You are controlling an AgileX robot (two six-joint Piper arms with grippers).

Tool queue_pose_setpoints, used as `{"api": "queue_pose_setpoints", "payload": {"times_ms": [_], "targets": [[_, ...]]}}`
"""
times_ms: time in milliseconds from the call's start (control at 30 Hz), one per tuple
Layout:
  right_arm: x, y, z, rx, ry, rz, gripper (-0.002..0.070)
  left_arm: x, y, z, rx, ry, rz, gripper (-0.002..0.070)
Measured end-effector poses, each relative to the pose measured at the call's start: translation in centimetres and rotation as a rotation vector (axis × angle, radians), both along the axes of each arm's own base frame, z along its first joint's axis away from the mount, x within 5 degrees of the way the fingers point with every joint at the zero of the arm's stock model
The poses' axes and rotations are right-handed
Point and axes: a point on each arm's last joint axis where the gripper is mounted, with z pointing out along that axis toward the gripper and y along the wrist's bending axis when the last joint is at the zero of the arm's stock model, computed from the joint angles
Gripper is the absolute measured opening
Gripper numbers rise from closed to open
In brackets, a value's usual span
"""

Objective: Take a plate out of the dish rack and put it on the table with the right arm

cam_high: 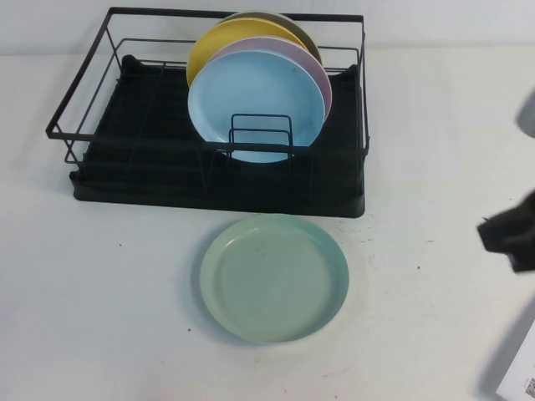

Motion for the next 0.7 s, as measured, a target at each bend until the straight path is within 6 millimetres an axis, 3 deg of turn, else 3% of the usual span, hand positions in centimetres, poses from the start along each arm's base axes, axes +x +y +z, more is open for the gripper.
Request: {"api": "queue_pose_setpoints", "payload": {"times_ms": [167, 367, 533, 700], "targets": [[-2.2, -1.1, 0.8, -0.030, -0.015, 0.015, -0.0018, 0.0, 0.0, 0.0, 0.000, 0.000, 0.000, -0.0003], [-2.1, -1.2, -0.1, -0.038, -0.010, 0.008, -0.0018, 0.0, 0.0, 0.0, 0.000, 0.000, 0.000, -0.0003], [-1.2, -1.3, -4.1, -0.046, -0.027, -0.043, -0.0018, 0.0, 0.0, 0.0, 0.000, 0.000, 0.000, -0.0003], [-1.9, -3.7, -8.7, -0.046, -0.137, -0.182, -0.0018, 0.0, 0.0, 0.0, 0.000, 0.000, 0.000, -0.0003]]}}
